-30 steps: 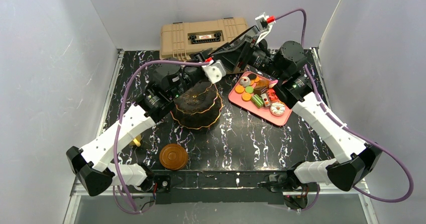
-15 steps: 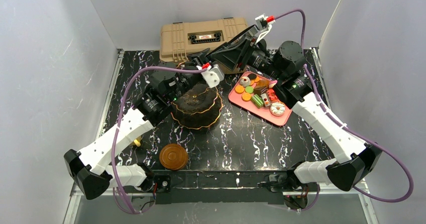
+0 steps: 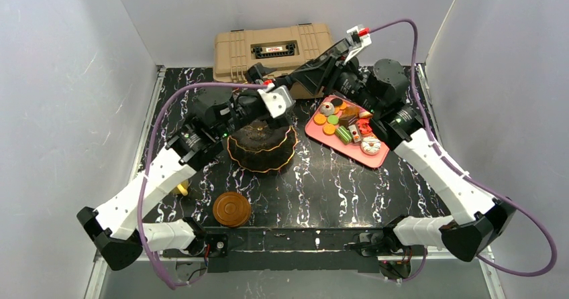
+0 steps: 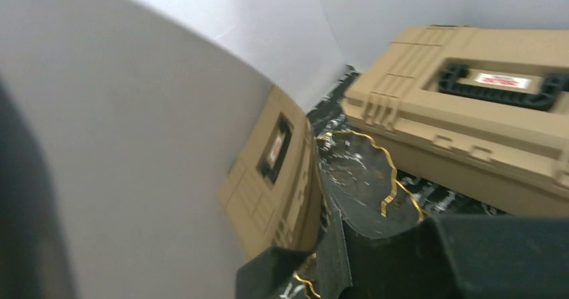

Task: Serve the afternoon tea
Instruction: Pick up the desert from the tray.

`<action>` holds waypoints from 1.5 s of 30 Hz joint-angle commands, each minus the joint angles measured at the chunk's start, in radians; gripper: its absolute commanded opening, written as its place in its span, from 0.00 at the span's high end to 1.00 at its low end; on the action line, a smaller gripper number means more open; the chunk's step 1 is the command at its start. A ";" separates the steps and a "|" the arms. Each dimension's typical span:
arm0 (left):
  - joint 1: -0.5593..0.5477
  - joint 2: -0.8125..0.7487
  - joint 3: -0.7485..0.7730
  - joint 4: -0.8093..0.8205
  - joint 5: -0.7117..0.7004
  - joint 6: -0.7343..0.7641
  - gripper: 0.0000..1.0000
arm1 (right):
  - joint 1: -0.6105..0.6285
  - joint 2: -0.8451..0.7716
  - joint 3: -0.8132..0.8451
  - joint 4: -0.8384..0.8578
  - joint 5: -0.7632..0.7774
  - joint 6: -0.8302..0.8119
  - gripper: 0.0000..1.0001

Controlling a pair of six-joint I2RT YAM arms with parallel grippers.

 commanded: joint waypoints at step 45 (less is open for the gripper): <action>0.831 0.174 0.459 -0.876 0.242 -0.642 0.02 | -0.022 -0.212 -0.609 0.057 0.916 -0.544 0.27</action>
